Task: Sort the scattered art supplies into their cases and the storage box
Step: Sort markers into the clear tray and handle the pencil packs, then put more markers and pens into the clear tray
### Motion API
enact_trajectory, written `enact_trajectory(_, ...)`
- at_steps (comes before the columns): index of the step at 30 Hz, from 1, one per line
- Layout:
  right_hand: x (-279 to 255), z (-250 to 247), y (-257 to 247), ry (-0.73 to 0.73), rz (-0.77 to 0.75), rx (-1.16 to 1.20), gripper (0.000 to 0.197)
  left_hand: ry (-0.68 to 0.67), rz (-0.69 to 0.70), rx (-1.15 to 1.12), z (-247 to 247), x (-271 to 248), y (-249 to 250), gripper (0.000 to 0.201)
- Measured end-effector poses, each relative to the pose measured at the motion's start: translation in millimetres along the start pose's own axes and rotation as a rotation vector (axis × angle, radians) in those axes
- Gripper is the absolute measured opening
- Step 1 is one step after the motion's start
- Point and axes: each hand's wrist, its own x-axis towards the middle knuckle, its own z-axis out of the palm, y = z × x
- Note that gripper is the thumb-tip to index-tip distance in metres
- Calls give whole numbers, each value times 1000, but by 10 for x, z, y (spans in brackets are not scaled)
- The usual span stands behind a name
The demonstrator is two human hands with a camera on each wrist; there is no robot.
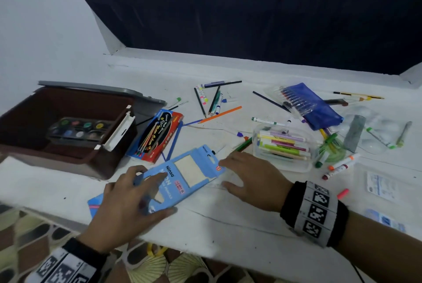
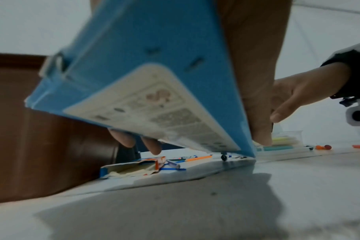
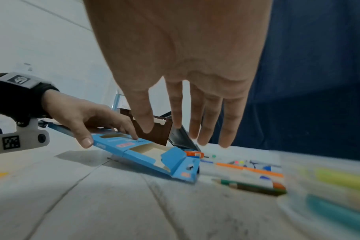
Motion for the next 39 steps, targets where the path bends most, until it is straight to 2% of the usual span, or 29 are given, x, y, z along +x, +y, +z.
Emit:
enact_trajectory(8, 99, 187, -17, -255, 132, -41, 55, -123, -23, 69, 83, -184, -93, 85)
enact_trajectory(14, 169, 149, 14, -294, 201, -58, 51, -219, 43, 193, 164, 108, 67, 65)
enact_trajectory(17, 133, 139, 82, -294, 216, -11, 54, -244, 98, 234, 108, 294, 196, 70)
enact_trajectory(20, 106, 136, 126, -276, 216, 43, 55, -297, 133, 260, 101, 498, 330, 84)
enact_trajectory(23, 88, 153, 165, -242, 223, 93, 53, -362, 146, 238, 87, 731, 495, 64)
enact_trajectory(25, 66, 161, 192, -219, 226, 126, 53, -380, 158, 180, 102, 883, 563, 58)
enact_trajectory(30, 16, 149, 240, -199, 233, 213, 53, -322, 138, -88, 65, 1189, 501, 41)
enact_trajectory(34, 4, 124, 291, -130, 244, 277, 49, -60, 23, 3, -80, 1444, 295, 51)
enact_trajectory(35, 14, 94, 294, -93, 243, 295, 46, -46, -19, 70, -102, 1500, 249, 57)
enact_trajectory(39, 49, -99, 257, 85, 211, 346, 30, -148, -173, 194, -126, 1684, 188, 77)
